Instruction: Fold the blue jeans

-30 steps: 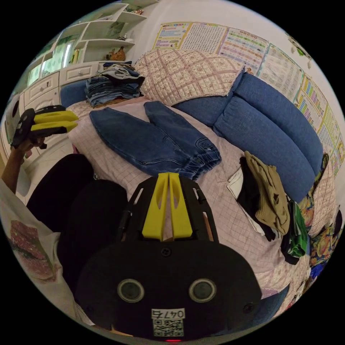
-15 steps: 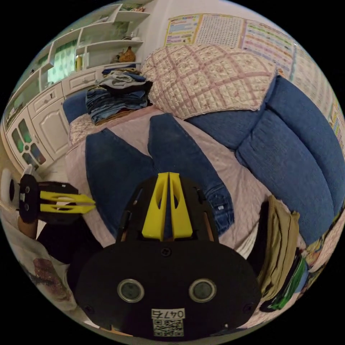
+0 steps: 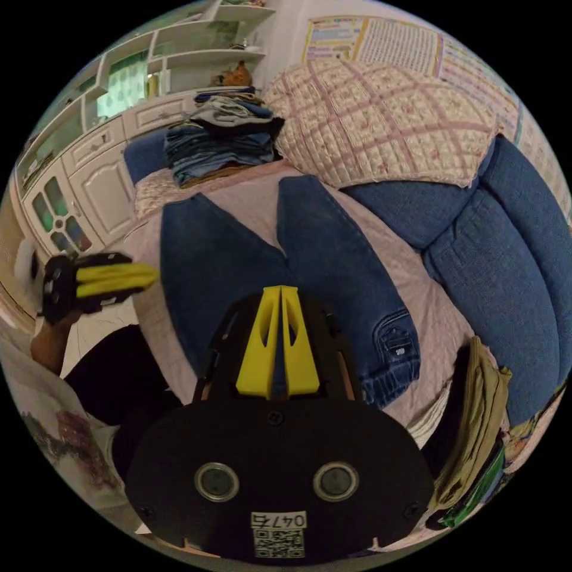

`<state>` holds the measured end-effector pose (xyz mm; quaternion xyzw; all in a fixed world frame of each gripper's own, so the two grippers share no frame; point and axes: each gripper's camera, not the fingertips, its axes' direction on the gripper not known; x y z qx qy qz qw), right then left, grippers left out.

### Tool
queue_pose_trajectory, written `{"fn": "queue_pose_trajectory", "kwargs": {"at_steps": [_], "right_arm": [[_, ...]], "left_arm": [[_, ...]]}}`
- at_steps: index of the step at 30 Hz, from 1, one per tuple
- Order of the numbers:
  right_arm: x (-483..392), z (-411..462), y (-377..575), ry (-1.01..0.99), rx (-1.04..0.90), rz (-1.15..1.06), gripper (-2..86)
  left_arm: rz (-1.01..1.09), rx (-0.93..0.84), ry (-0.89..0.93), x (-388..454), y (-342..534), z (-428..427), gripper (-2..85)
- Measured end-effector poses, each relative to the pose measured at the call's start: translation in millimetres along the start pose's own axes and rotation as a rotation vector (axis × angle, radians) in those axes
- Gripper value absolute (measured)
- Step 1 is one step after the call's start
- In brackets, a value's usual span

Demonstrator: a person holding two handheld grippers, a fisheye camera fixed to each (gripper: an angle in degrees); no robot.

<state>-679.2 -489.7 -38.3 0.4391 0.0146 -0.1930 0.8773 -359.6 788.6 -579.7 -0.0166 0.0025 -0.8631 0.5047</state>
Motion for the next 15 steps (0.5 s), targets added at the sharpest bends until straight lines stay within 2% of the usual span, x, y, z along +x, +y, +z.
{"fn": "queue_pose_trajectory", "kwargs": {"at_steps": [5, 8, 15], "right_arm": [[-60, -38, 105, 0.057, 0.073, 0.090, -0.3], [-79, -51, 149, 0.016, 0.065, 0.130, 0.3], [-106, -95, 204, 0.053, 0.105, 0.154, 1.6]], "left_arm": [[-0.341, -0.051, 0.033, -75, -34, -12, 7.7], [-0.399, -0.083, 0.000, -96, -50, -22, 10.9], [-0.389, -0.022, -0.019, -116, -107, -56, 10.4]]}}
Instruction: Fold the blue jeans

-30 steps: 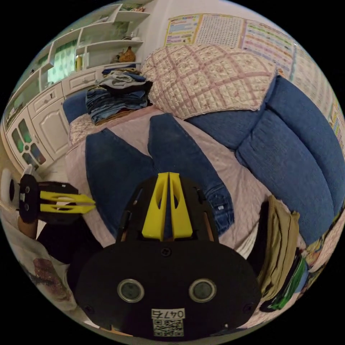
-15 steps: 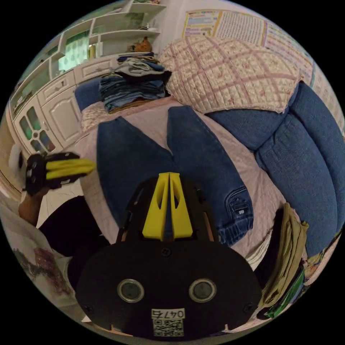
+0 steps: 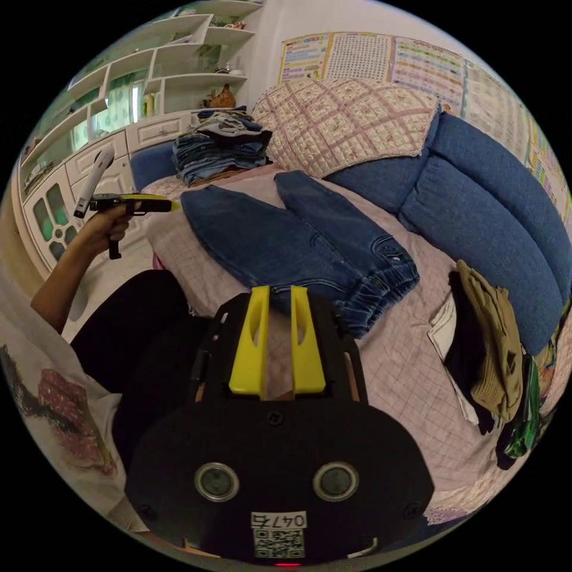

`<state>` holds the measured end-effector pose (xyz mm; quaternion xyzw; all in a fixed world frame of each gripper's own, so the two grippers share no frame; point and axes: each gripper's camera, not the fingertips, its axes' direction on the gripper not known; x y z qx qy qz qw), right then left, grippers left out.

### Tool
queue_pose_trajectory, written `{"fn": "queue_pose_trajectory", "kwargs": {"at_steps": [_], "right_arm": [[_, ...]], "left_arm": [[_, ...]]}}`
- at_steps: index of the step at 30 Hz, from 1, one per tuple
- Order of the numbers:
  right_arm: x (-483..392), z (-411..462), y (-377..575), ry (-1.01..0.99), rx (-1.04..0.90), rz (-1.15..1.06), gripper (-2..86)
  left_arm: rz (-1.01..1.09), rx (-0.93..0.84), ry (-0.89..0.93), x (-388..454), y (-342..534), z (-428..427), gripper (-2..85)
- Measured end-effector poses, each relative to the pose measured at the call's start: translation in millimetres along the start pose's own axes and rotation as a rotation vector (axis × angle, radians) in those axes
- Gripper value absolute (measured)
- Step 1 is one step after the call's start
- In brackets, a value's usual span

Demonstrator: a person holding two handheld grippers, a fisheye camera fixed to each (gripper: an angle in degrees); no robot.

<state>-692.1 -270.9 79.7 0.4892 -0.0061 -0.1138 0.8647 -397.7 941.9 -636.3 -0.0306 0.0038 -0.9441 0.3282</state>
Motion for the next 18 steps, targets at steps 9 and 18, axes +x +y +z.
{"fn": "queue_pose_trajectory", "kwargs": {"at_steps": [9, 18], "right_arm": [[-3, -34, 36, 0.037, -0.015, 0.088, 0.8], [-18, -41, 85, 0.087, -0.058, 0.124, -0.6]], "left_arm": [[0.049, -0.006, 0.071, 32, -97, -9, 8.5], [0.045, -0.118, 0.077, 52, -135, 9, 8.3]]}}
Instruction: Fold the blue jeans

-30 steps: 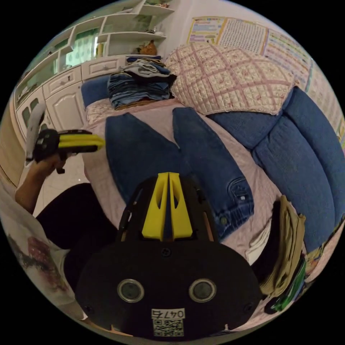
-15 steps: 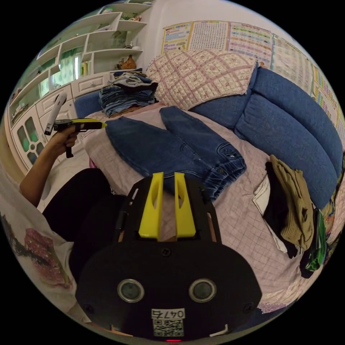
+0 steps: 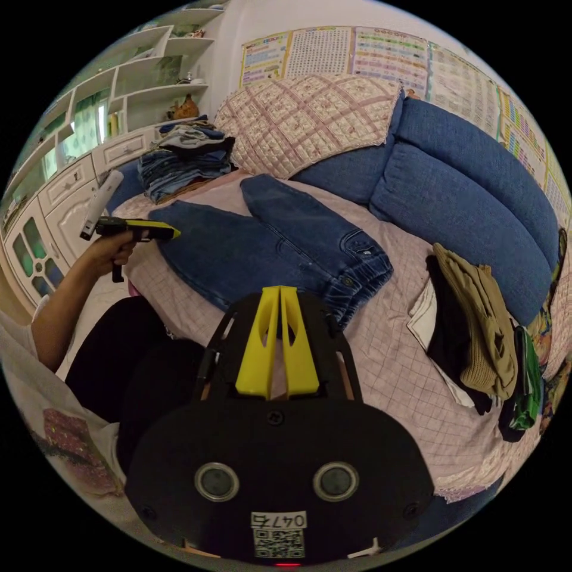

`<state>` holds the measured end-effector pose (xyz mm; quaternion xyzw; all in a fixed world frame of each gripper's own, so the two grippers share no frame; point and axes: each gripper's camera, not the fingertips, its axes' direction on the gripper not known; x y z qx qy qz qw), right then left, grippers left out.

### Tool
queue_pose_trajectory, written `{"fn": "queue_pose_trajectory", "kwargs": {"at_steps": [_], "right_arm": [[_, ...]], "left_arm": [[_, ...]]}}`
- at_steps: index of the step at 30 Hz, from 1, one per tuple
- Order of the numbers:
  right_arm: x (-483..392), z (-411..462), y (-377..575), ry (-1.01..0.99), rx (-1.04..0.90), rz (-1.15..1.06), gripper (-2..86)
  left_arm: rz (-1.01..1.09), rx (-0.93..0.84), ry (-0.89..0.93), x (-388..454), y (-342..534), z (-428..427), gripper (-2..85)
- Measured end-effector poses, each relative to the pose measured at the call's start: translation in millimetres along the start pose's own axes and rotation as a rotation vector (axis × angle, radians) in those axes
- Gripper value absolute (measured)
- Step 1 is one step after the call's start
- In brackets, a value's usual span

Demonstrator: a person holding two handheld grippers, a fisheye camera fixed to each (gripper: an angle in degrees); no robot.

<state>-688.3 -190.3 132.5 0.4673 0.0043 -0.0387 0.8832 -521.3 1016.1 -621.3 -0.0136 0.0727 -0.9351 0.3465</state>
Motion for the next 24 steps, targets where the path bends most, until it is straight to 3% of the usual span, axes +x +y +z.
{"fn": "queue_pose_trajectory", "kwargs": {"at_steps": [5, 24], "right_arm": [[1, 15, 49, -0.016, -0.077, 0.037, -1.1], [-15, 31, 182, -0.057, -0.048, 0.082, -1.3]], "left_arm": [[0.000, 0.012, -0.005, 8, -13, -17, 8.3], [0.022, 0.007, -0.055, 49, -32, -50, 8.2]]}}
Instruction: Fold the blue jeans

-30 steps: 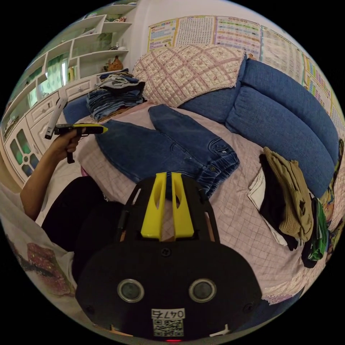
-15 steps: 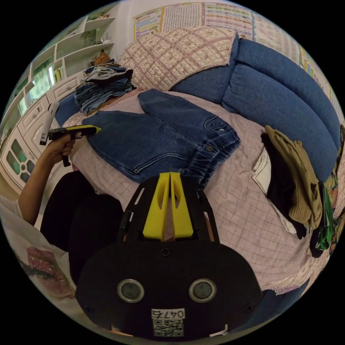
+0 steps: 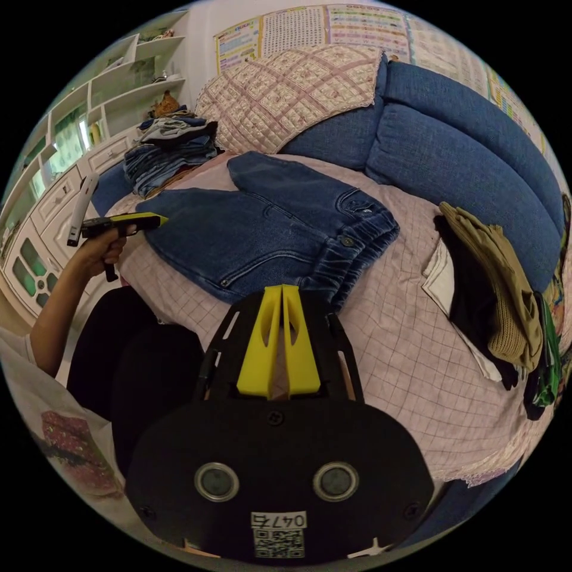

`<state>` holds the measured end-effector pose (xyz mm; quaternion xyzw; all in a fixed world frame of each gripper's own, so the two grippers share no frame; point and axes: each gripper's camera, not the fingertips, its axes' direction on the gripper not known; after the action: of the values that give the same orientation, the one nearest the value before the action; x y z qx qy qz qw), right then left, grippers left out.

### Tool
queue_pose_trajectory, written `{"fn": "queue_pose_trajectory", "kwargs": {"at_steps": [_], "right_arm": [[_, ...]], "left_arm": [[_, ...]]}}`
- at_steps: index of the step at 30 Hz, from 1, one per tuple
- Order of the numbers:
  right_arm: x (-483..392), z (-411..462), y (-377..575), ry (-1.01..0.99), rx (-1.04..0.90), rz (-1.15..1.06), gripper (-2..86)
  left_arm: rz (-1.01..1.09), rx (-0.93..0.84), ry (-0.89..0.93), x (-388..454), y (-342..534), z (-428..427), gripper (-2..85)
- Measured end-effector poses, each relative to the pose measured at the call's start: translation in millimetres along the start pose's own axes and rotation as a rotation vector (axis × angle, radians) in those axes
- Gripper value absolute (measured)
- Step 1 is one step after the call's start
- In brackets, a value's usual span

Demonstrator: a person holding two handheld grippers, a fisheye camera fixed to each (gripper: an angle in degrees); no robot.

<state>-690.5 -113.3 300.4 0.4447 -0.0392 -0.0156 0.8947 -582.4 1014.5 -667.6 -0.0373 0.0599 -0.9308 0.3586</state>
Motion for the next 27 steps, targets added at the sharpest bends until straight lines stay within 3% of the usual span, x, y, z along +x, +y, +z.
{"fn": "queue_pose_trajectory", "kwargs": {"at_steps": [27], "right_arm": [[51, 112, 123, -0.002, 0.043, 0.045, -1.3]], "left_arm": [[-0.018, 0.009, 0.046, 54, 38, -18, 8.2]]}}
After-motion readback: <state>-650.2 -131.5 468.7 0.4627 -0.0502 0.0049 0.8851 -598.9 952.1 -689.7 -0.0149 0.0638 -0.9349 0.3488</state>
